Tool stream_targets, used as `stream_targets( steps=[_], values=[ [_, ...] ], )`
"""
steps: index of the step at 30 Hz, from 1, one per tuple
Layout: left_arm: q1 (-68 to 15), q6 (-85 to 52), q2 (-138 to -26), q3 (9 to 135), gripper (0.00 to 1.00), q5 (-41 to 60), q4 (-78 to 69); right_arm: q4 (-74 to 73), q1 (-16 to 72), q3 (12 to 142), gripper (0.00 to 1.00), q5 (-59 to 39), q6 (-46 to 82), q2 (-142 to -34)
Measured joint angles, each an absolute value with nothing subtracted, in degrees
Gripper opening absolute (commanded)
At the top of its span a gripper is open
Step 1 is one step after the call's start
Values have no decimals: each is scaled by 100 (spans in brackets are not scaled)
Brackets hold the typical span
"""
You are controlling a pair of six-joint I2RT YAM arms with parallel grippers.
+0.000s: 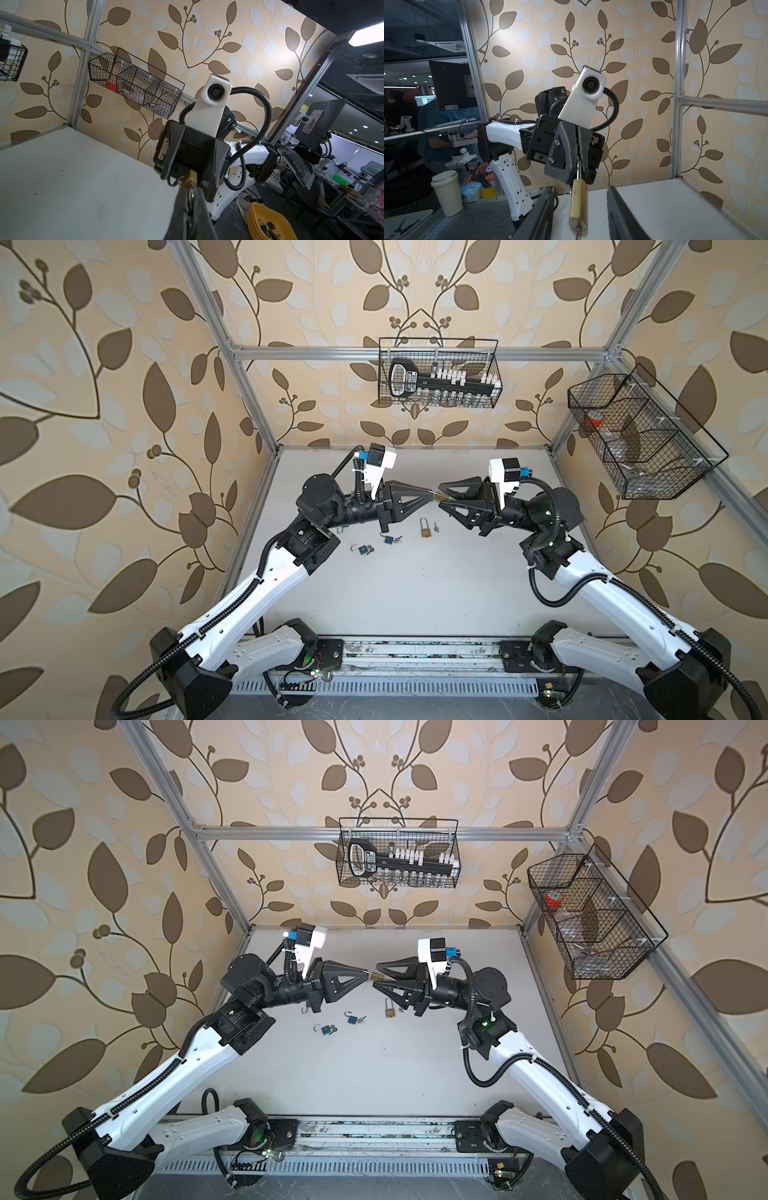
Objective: Lock with the key
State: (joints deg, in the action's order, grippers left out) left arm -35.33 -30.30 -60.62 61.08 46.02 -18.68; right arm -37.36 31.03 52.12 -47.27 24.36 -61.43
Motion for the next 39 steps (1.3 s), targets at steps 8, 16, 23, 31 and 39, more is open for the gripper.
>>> stream_targets(
  steps=[8, 16, 23, 31, 39],
  values=[
    [-3533, -3030, -6062, 6106, 0, 4602, -1865, -3649, 3114, 5212, 21, -4729, 2394, -6143],
    [-3533, -3022, -6062, 6108, 0, 4591, -1859, -3618, 3114, 5212, 0, -4742, 2410, -6136],
    [-3540, -2792, -6031, 6108, 38, 4525, -1688, -3293, 3114, 5249, 0, -4812, 2517, -6071],
    [-3566, -2357, -5846, 6110, 44, 4292, -1100, -2504, 3114, 5494, 0, -5011, 2567, -5979],
    [-3568, -2040, -5811, 6132, 32, 4287, -735, -1852, 3100, 5898, 0, -5221, 2550, -5968]
  ],
)
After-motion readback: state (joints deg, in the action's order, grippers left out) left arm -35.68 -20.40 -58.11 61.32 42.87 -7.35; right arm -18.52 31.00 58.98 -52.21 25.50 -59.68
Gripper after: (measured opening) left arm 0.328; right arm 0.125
